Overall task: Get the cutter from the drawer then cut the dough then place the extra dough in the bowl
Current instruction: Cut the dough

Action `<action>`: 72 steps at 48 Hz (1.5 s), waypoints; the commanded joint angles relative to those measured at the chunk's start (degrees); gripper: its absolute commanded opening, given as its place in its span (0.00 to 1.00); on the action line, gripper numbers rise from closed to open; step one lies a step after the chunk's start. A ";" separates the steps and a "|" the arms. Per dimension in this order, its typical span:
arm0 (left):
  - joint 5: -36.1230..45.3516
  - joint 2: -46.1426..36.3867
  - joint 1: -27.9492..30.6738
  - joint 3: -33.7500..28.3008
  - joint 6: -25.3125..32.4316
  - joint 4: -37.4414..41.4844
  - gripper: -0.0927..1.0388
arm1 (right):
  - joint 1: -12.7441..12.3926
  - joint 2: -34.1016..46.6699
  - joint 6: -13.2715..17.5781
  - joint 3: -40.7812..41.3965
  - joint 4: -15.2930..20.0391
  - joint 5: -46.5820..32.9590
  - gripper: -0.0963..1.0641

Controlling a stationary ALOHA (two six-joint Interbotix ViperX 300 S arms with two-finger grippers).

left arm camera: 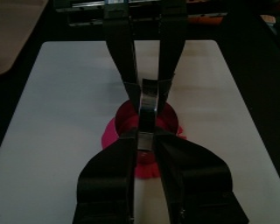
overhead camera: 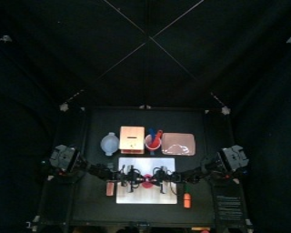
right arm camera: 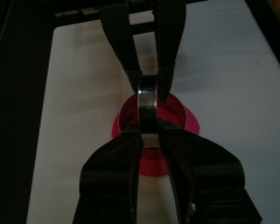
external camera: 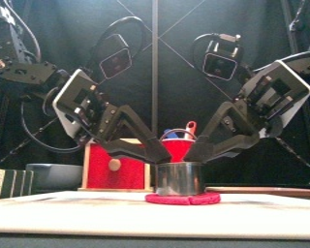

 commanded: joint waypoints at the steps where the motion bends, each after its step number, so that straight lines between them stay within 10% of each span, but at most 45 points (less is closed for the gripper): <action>1: 0.88 -0.35 -0.62 -0.62 -0.09 0.09 0.58 | -0.09 -1.23 0.09 -0.26 0.09 0.53 0.61; 72: 14.77 5.27 -4.13 -5.10 -0.44 -0.79 0.50 | 2.20 2.37 0.09 -0.18 6.24 8.61 0.61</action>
